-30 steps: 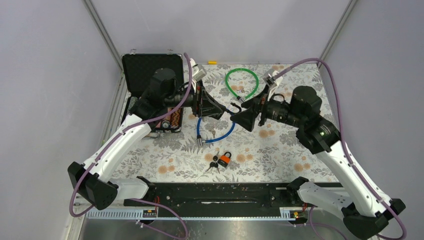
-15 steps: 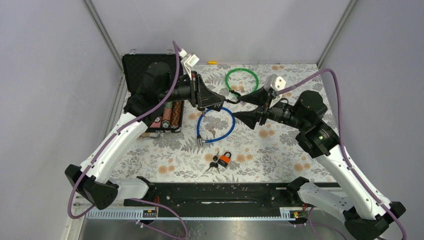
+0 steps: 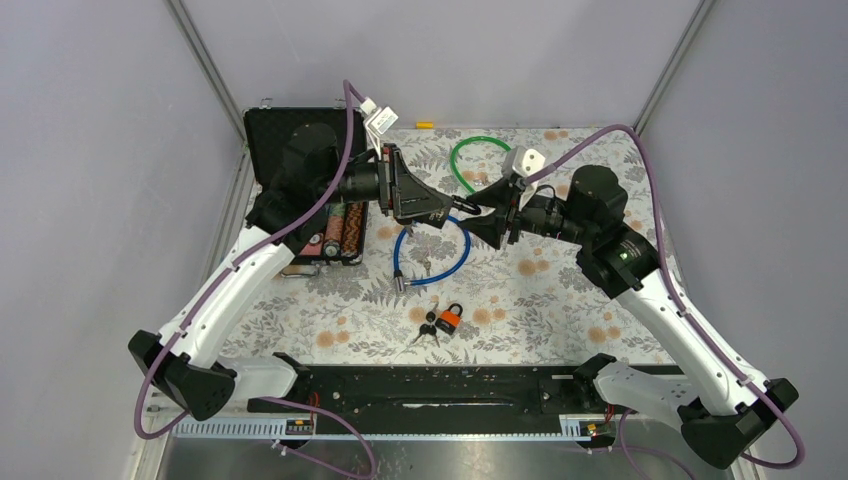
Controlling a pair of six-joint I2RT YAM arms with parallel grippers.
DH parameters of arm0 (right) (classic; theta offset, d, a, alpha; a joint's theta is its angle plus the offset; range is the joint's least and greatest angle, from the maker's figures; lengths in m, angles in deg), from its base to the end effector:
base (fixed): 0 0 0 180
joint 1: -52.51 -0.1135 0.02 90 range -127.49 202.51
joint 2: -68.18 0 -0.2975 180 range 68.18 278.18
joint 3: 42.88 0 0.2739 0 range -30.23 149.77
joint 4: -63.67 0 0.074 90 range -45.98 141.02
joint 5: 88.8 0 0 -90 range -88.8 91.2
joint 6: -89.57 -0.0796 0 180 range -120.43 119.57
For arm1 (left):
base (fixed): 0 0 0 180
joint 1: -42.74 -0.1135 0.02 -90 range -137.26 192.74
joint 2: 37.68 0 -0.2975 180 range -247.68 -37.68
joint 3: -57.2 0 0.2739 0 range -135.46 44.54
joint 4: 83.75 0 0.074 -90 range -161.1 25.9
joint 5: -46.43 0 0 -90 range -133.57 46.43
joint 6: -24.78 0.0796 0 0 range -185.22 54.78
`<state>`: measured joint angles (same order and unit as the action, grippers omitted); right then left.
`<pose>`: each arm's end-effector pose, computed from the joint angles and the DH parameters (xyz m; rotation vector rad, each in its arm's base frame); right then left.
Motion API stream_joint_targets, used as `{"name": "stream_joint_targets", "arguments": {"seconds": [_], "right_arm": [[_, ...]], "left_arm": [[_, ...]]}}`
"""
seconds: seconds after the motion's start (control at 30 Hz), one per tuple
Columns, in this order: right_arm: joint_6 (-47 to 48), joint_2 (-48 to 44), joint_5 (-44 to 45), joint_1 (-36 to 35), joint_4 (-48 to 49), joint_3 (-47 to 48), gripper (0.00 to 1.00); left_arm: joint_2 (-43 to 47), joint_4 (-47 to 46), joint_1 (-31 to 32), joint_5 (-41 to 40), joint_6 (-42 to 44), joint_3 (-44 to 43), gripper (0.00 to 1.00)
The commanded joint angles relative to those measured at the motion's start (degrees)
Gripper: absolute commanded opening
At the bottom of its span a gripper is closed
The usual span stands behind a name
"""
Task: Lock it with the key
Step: Lock the lock.
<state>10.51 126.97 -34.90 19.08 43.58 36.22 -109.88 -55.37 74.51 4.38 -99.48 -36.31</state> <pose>0.1920 0.1829 0.4635 -1.0508 1.2391 0.7958 0.2329 -0.2138 0.4806 0.6610 1.7957 -1.5216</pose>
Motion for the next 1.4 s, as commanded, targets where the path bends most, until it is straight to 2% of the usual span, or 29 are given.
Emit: {"name": "stream_joint_targets", "arguments": {"seconds": [0.0,0.07,0.17,0.2,0.33,0.37,0.47,0.5,0.57,0.83,0.87,0.9,1.03,1.1,1.2,1.3,1.37], "right_arm": [[-2.25,-0.89,-2.08,0.12,3.16,0.12,0.48],[-5.31,-1.59,-3.93,0.13,5.68,-0.75,0.36],[-11.95,-2.35,-7.19,0.12,10.04,-1.55,0.05],[-14.75,-2.53,-7.90,0.12,11.21,-1.77,0.00],[-24.69,-3.72,-10.69,0.16,16.97,-3.08,0.00],[-26.50,-3.92,-11.08,0.14,18.00,-3.28,0.06],[-30.85,-4.52,-11.65,0.13,20.95,-3.84,0.35],[-32.09,-4.54,-11.57,0.13,21.95,-4.06,0.38],[-34.05,-4.61,-11.28,0.23,23.81,-4.49,0.35],[-42.93,-2.46,-13.42,0.21,31.16,-5.08,0.00],[-43.15,-2.31,-13.02,0.22,31.17,-4.98,0.00],[-43.16,-2.15,-12.55,0.25,31.29,-4.87,0.00],[-39.46,-2.96,-10.64,0.21,29.10,-3.93,0.00],[-37.45,-3.63,-11.09,0.21,27.31,-2.86,0.00],[-36.30,-4.22,-13.62,0.21,25.01,-1.16,0.00],[-36.64,-4.64,-15.35,0.21,24.43,-0.27,0.00],[-37.52,-4.52,-16.61,0.21,24.02,0.41,0.00]], "left_arm": [[3.64,-9.87,-0.15,2.92,-2.66,-2.25,0.00],[3.61,-9.91,-0.13,2.46,-2.06,-1.84,0.00],[3.56,-10.50,-0.13,2.18,-1.47,-1.06,0.00],[3.75,-11.12,-0.13,2.16,-1.35,-0.56,0.00],[4.66,-13.41,-0.13,2.28,0.17,1.07,0.00],[4.96,-13.34,-0.21,2.08,0.76,1.33,0.00],[5.63,-13.73,-0.22,2.10,1.43,2.35,0.00],[5.82,-14.17,-0.23,2.17,1.48,2.58,0.00],[6.55,-14.76,-0.29,1.80,1.52,3.22,0.00],[8.28,-17.59,-0.40,1.69,1.22,5.24,0.00],[8.45,-17.79,-0.41,1.95,1.46,5.53,0.00],[8.57,-17.49,-0.46,2.31,2.06,5.61,0.05],[8.78,-10.98,-1.80,4.22,8.80,5.01,0.63],[8.82,-7.82,-2.78,4.90,11.36,4.80,0.81],[8.41,-4.90,-3.25,8.32,15.87,4.70,0.92],[8.23,-7.98,-3.29,13.84,17.12,6.97,0.94],[8.29,-12.13,-3.29,16.36,15.97,8.77,0.91]]}}
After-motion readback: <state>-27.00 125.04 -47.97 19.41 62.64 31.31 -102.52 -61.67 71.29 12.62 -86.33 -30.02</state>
